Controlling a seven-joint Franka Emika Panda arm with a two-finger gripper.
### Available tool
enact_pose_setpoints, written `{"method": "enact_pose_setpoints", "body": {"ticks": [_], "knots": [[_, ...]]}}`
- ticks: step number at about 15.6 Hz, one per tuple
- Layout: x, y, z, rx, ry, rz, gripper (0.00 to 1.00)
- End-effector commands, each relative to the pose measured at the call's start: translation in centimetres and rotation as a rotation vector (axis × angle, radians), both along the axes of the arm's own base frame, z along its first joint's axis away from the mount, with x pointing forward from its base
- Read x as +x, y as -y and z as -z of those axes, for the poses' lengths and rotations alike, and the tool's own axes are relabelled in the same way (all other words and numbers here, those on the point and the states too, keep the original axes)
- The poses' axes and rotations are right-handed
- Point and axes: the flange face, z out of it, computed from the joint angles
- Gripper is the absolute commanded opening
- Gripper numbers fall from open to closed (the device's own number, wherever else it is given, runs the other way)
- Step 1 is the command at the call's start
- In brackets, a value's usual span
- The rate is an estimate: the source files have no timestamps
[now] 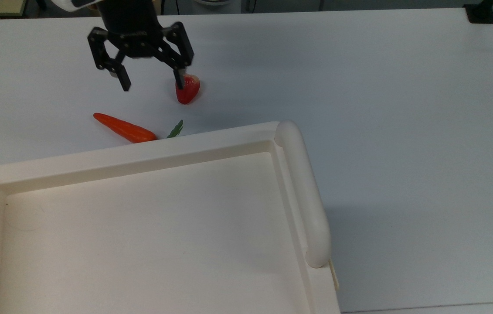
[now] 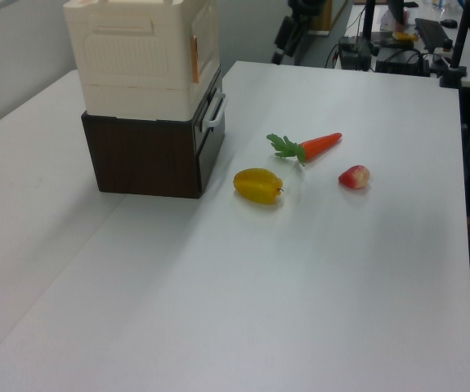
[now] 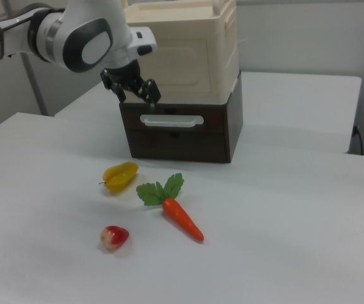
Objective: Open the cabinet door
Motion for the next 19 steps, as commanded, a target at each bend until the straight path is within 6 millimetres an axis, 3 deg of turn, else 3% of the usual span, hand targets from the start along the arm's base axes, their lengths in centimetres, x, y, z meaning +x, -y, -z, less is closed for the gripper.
{"method": "enact_pose_setpoints", "body": {"ticks": [1, 5, 7, 10, 12, 17, 19], "knots": [[1.9, -4.0, -1.0, 0.001, 0.173, -0.045, 1.0], [5.2, -7.8, -1.8, 0.026, 0.348, 0.005, 1.0], [6.0, -8.8, -2.4, 0.006, 0.375, -0.01, 1.0], [6.8, -11.6, -2.5, -0.027, 0.407, -0.054, 1.0], [7.4, -12.8, -2.1, -0.035, 0.468, -0.051, 0.85], [8.0, -15.2, -0.9, -0.029, 0.542, 0.002, 0.66], [7.9, -15.3, -1.0, -0.02, 0.548, 0.014, 0.38]]}}
